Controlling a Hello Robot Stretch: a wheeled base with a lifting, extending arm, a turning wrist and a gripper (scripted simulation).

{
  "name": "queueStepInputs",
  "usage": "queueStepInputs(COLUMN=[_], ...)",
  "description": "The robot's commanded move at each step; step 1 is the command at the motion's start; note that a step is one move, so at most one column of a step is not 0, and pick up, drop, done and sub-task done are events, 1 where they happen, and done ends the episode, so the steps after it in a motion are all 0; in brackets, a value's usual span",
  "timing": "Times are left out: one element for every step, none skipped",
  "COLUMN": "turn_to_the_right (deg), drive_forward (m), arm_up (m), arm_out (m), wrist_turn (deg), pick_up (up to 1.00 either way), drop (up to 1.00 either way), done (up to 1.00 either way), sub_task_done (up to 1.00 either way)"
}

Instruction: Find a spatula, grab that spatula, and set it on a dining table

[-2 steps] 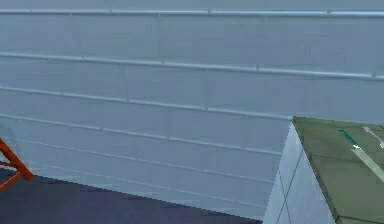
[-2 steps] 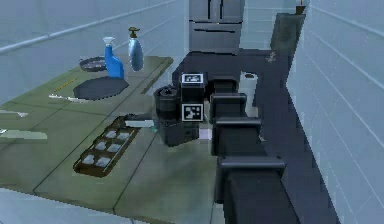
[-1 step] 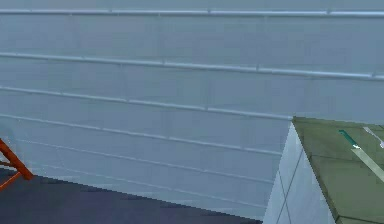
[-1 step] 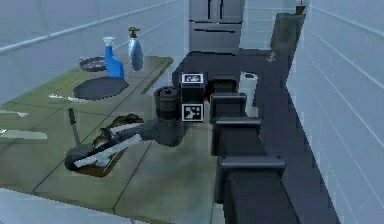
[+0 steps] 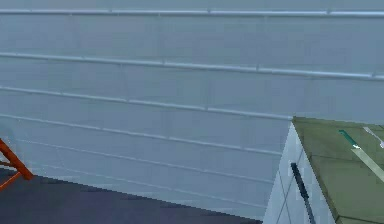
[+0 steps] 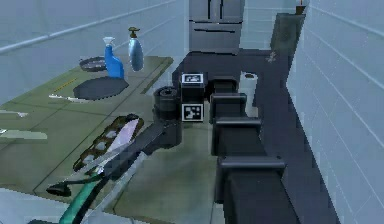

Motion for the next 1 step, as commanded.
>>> queueStepInputs(turn_to_the_right=[0.0], drive_forward=[0.00], arm_up=[0.00], arm_out=[0.00], wrist_turn=[-12.0], pick_up=[0.00], drop=[0.00], done=[0.00], sub_task_done=[0.00])
